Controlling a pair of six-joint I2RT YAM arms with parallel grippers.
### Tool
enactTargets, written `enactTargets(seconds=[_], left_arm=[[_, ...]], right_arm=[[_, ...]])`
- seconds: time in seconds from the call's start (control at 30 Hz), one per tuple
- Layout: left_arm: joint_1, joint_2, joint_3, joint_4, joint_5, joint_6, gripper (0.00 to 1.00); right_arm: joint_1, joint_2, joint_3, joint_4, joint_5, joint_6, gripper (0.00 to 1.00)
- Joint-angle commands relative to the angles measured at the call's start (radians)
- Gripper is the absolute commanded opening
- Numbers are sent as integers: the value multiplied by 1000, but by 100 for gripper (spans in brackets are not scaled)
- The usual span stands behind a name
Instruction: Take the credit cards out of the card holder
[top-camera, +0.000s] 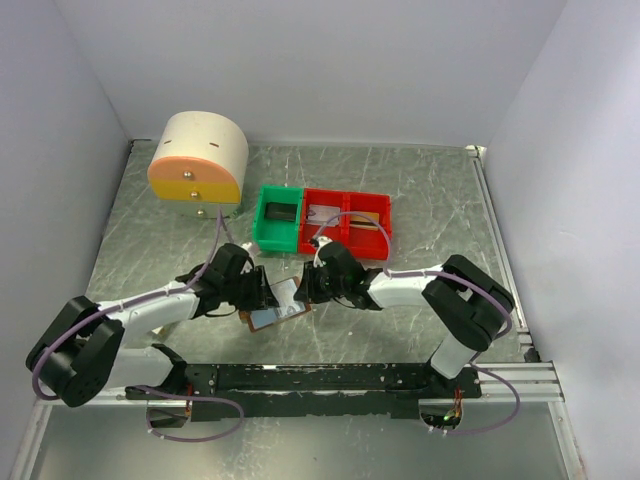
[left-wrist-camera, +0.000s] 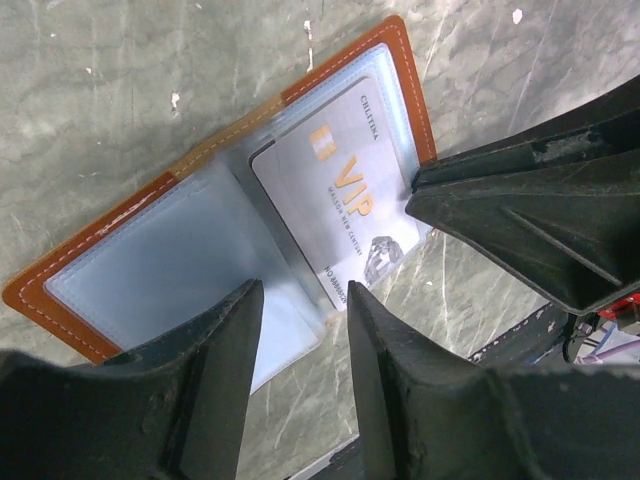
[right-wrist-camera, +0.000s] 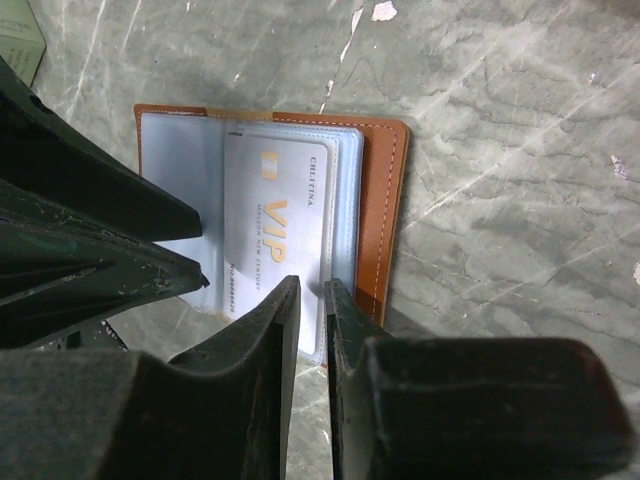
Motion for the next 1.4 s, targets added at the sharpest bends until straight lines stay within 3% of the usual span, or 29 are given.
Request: enactTargets(seconds=[0.0, 0.37, 0.73, 1.03, 1.2, 1.37], left_arm=[[-12, -3, -44, 102, -31, -39, 49], [-12, 4, -160, 346, 7, -187, 37], [-11, -88, -137, 182, -52, -126, 7], [-11, -112, -98, 72, -51, -56, 7], [-11, -119, -75, 24, -20, -8, 7], [-11, -104, -65, 28, 32, 16, 7]], right_arm=[[4, 14, 19, -28, -8, -17, 16], [3, 46, 18, 11, -111, -25, 14], [3, 7, 16, -45, -35, -24, 14], [4, -71, 3, -58, 3, -11, 14], [7, -122, -30, 38, -44, 10, 17], [22, -31, -5, 101, -110, 23, 19]])
